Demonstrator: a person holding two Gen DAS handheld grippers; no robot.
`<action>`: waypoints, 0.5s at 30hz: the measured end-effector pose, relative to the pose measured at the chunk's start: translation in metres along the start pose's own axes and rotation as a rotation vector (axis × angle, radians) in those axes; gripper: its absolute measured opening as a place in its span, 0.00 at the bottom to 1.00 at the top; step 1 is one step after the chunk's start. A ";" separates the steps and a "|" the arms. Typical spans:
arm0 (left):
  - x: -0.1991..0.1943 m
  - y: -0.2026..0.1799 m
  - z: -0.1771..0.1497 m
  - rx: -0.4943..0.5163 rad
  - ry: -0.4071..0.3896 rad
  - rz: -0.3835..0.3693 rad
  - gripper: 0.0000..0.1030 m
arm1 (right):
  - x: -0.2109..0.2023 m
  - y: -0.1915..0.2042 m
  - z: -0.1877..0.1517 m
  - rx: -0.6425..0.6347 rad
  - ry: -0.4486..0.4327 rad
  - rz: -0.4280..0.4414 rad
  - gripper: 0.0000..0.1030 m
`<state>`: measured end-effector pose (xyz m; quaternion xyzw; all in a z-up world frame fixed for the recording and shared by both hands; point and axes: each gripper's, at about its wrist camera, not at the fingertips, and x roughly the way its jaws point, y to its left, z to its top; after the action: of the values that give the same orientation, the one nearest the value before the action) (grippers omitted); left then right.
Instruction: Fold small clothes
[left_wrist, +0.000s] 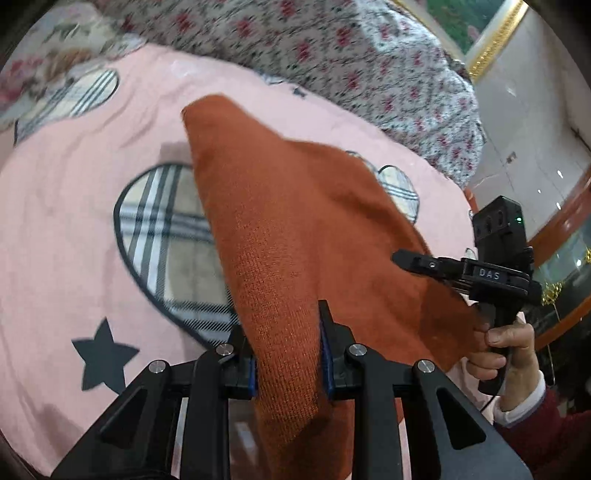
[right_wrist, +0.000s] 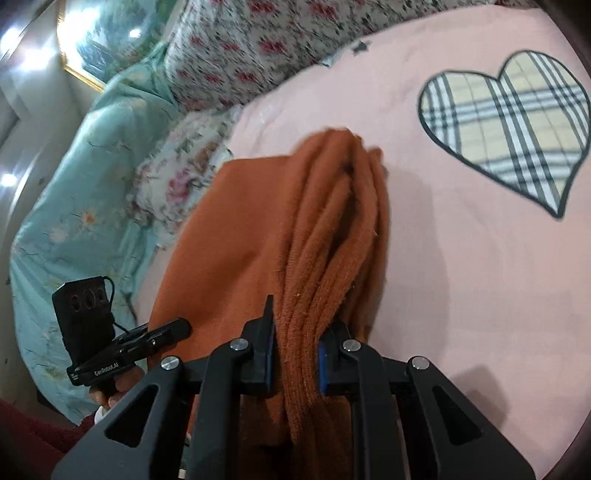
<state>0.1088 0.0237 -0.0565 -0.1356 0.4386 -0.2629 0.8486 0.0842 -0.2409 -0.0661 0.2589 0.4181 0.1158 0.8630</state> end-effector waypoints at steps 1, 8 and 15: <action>0.002 0.005 -0.001 -0.021 0.004 -0.007 0.31 | 0.001 -0.002 -0.001 0.002 0.003 -0.014 0.18; 0.008 0.044 0.031 -0.144 0.002 -0.029 0.50 | -0.001 0.001 0.001 0.014 -0.002 -0.063 0.27; 0.049 0.079 0.117 -0.206 -0.038 0.041 0.34 | -0.024 0.004 -0.004 0.022 -0.060 -0.109 0.30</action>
<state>0.2538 0.0613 -0.0579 -0.2181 0.4498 -0.1964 0.8435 0.0663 -0.2464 -0.0506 0.2485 0.4067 0.0565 0.8773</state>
